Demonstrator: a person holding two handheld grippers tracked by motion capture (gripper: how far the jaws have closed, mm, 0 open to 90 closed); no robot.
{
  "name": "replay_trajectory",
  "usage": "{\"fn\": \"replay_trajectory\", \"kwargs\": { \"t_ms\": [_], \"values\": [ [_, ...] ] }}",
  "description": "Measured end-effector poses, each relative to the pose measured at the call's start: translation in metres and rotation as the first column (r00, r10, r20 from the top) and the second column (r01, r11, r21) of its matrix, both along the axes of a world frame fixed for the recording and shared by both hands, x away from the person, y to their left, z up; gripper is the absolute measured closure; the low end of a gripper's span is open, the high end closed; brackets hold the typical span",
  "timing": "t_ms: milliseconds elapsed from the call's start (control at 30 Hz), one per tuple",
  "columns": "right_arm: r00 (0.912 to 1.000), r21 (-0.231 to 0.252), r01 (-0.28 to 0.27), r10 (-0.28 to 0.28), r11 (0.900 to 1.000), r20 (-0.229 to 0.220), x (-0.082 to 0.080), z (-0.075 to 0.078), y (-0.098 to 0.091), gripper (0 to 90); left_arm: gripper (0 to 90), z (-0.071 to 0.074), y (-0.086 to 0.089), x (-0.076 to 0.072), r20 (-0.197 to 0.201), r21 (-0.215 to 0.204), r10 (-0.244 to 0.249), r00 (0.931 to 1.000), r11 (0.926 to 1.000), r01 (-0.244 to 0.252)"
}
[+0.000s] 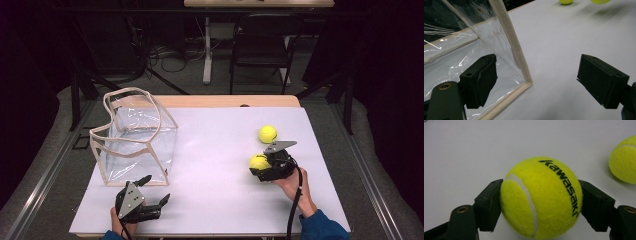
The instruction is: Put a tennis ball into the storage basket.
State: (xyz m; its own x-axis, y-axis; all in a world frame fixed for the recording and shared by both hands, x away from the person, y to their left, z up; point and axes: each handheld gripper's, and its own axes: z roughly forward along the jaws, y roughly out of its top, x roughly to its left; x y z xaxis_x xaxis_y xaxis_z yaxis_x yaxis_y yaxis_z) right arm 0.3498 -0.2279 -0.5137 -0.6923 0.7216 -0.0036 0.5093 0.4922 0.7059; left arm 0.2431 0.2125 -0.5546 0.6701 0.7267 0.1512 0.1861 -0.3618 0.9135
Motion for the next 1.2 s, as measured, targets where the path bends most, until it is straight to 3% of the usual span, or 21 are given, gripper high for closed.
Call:
{"fn": "replay_trajectory", "kwargs": {
  "t_ms": [1200],
  "values": [
    [0.9978,0.014,-0.056,0.056,0.9983,0.035,-0.004,0.021,0.021,25.8,16.0,0.0,0.0,0.0,-0.001,-0.003,0.005,1.0,1.0,-0.005]
  ]
}}
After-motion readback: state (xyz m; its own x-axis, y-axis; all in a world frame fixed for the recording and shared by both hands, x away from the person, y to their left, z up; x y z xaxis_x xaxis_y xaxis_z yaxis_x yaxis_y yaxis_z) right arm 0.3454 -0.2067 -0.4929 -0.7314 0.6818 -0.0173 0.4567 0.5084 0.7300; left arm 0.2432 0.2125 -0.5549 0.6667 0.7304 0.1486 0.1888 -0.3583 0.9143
